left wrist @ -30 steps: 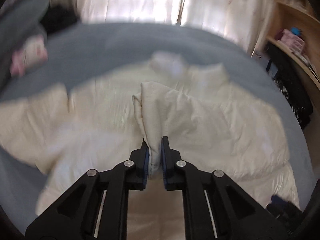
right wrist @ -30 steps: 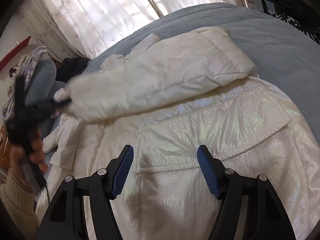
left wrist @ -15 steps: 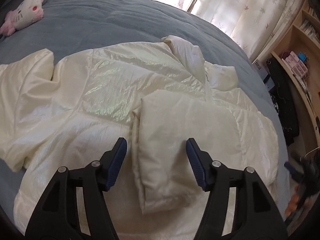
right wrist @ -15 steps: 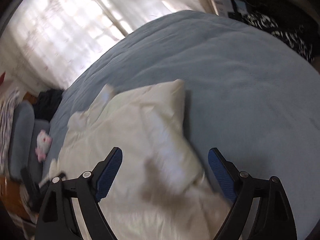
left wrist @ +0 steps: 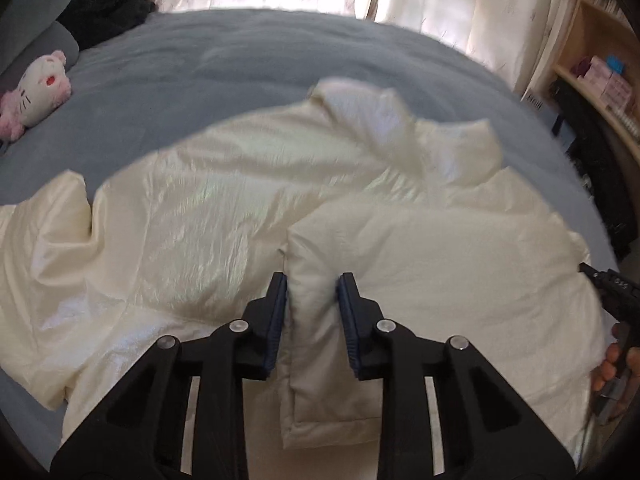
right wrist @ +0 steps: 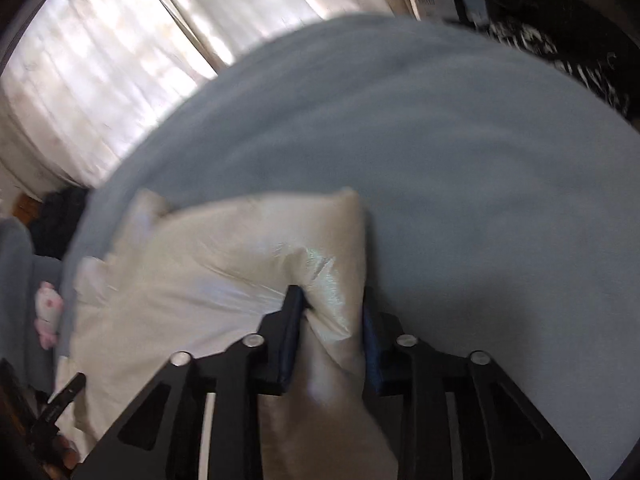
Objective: Fold large clothes
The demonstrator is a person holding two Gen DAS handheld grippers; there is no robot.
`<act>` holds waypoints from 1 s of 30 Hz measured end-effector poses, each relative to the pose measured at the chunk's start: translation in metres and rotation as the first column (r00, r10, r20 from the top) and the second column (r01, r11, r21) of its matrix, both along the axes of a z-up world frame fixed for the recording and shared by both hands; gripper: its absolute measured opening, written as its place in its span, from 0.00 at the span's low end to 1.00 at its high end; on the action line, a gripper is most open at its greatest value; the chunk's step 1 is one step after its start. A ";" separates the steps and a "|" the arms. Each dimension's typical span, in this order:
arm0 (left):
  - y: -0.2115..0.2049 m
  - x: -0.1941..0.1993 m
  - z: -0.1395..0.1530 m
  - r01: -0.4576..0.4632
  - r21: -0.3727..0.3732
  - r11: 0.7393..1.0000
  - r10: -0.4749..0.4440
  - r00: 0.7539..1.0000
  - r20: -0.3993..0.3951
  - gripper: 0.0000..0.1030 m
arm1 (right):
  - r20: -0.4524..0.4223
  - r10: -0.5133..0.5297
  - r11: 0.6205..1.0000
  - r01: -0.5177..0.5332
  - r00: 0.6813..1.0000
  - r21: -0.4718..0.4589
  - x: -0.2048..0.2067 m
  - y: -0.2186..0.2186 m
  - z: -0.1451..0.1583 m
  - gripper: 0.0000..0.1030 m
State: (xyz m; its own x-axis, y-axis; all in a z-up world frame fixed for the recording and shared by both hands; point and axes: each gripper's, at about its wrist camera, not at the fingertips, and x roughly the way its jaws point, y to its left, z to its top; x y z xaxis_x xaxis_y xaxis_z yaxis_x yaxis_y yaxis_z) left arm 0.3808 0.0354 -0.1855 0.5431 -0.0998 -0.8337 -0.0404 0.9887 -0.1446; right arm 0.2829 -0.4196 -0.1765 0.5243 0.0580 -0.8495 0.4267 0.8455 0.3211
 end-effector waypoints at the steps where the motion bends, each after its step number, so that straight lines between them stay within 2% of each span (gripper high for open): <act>1: 0.002 0.000 -0.004 -0.013 -0.005 1.000 0.013 1.000 -0.007 0.30 | 0.000 -0.025 1.000 0.025 1.000 0.009 -0.003 -0.003 0.003 0.54; 3: 0.007 -0.006 0.001 -0.032 -0.022 0.999 0.032 0.999 0.019 0.30 | 0.041 -0.062 0.998 0.062 0.997 -0.006 -0.013 -0.007 0.020 0.57; 6: 0.017 -0.022 0.020 -0.030 -0.045 0.999 0.034 0.996 0.080 0.30 | 0.133 -0.024 0.996 0.036 0.991 -0.082 -0.028 0.006 0.053 0.57; 10: 0.035 -0.050 0.052 -0.019 -0.105 0.994 0.039 0.981 0.189 0.30 | 0.224 0.095 0.990 -0.068 0.970 -0.125 -0.042 0.043 0.084 0.57; 15: 0.031 -0.057 0.076 -0.024 -0.224 0.974 0.078 0.969 0.235 0.30 | 0.225 0.252 0.966 -0.229 0.941 -0.122 -0.017 0.111 0.088 0.56; 18: 0.002 -0.043 0.075 -0.014 -0.206 0.979 0.060 0.974 0.219 0.30 | 0.210 0.319 0.947 -0.304 0.924 -0.101 0.004 0.154 0.080 0.56; 21: -0.028 -0.021 0.058 -0.022 -0.200 0.980 0.055 0.985 0.161 0.30 | 0.182 0.360 0.933 -0.352 0.915 -0.076 0.019 0.183 0.064 0.56; 23: -0.044 -0.007 0.040 -0.045 -0.174 0.984 0.066 0.991 0.117 0.30 | 0.149 0.369 0.929 -0.358 0.917 -0.098 0.025 0.190 0.054 0.56; 26: -0.058 0.010 0.007 -0.058 -0.081 0.995 0.061 0.997 0.036 0.30 | 0.131 0.372 0.925 -0.356 0.919 -0.133 0.014 0.176 0.043 0.56; 27: -0.060 0.012 -0.002 -0.053 -0.043 0.998 0.054 0.998 0.026 0.30 | 0.124 0.363 0.925 -0.341 0.923 -0.168 0.005 0.164 0.039 0.52; 30: -0.062 0.005 -0.011 0.000 0.034 0.999 -0.001 0.999 0.045 0.30 | 0.096 0.310 0.913 -0.268 0.946 -0.307 0.007 0.136 0.031 0.51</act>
